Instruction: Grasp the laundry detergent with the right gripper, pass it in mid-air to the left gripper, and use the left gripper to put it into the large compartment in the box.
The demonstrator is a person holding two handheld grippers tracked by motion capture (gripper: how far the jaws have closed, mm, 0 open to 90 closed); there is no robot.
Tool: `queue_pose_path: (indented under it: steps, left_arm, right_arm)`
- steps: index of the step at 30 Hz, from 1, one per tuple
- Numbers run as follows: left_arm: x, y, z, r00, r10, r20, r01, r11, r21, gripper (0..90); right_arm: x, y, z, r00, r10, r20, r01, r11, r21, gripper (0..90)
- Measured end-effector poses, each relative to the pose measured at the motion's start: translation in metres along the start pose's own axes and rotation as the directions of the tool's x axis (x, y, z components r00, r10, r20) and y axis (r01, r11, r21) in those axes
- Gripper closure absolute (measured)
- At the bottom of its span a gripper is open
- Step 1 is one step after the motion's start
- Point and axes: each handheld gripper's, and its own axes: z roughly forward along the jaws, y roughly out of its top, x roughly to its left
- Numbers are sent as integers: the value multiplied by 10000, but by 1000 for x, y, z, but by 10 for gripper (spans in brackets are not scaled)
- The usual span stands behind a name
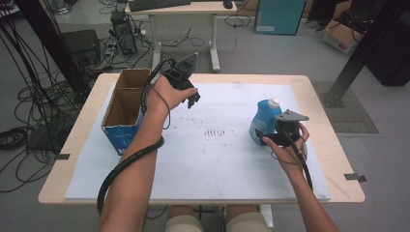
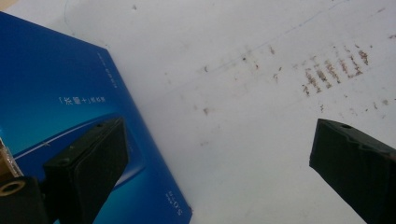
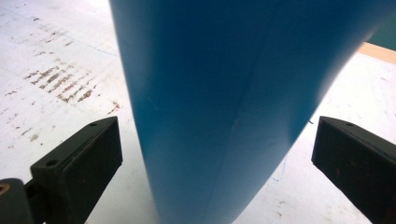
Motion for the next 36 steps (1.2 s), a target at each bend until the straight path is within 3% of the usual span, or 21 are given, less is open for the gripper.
queue_pose_path:
  steps: [7, 11, 14, 19, 20, 22, 27, 28, 29, 31, 33, 36]
  left_arm:
    - [1, 1, 0, 10000, 38, -30, -38, 10000, 45, 51]
    - [1, 1, 0, 10000, 19, -10, -19, 10000, 12, 51]
    - [1, 1, 0, 10000, 58, -27, -58, 10000, 44, 51]
    - [1, 0, 0, 10000, -26, -19, 26, 10000, -15, 50]
    - [1, 0, 0, 10000, 22, -49, -22, 10000, 1, 50]
    - [1, 0, 0, 10000, -15, -27, 15, 10000, -12, 51]
    - [1, 0, -2, 10000, 14, -55, -14, 10000, -11, 51]
    - [1, 0, -2, 10000, 13, -57, -13, 10000, -8, 50]
    - [1, 0, -2, 10000, -47, -54, 47, 10000, -42, 50]
    - [1, 0, -2, 10000, -35, -45, 35, 10000, -61, 50]
    - [1, 0, -2, 10000, -4, -56, 4, 10000, -14, 50]
    - [1, 0, -1, 10000, 29, -59, -30, 10000, -17, 51]
  right_arm:
    - [-2, 0, 1, 9999, -133, 8, 133, 9999, -65, 16]
    - [-1, -1, 1, 10000, 99, -10, -99, 9999, -124, 16]
    - [-2, -1, 1, 9999, -129, -34, 129, 9997, -213, 16]
    - [-1, -1, 1, 10000, 30, -49, -31, 9998, -194, 16]
    - [-3, -1, 1, 9999, -146, -29, 145, 9996, -247, 15]
    - [-1, -1, 1, 9999, 134, -26, -135, 9997, -222, 16]
    - [-2, -1, 1, 10000, -32, -31, 31, 9994, -336, 15]
    - [0, -2, 0, 9997, 228, -33, -228, 9994, -268, 15]
    - [-2, -2, 1, 10000, -67, -36, 65, 9993, -367, 15]
    - [0, -2, 0, 9998, 215, -17, -215, 9993, -291, 16]
    - [-3, -2, 2, 9999, -143, -23, 142, 9989, -449, 15]
    - [-3, -3, 3, 9999, -150, -53, 148, 9989, -453, 15]
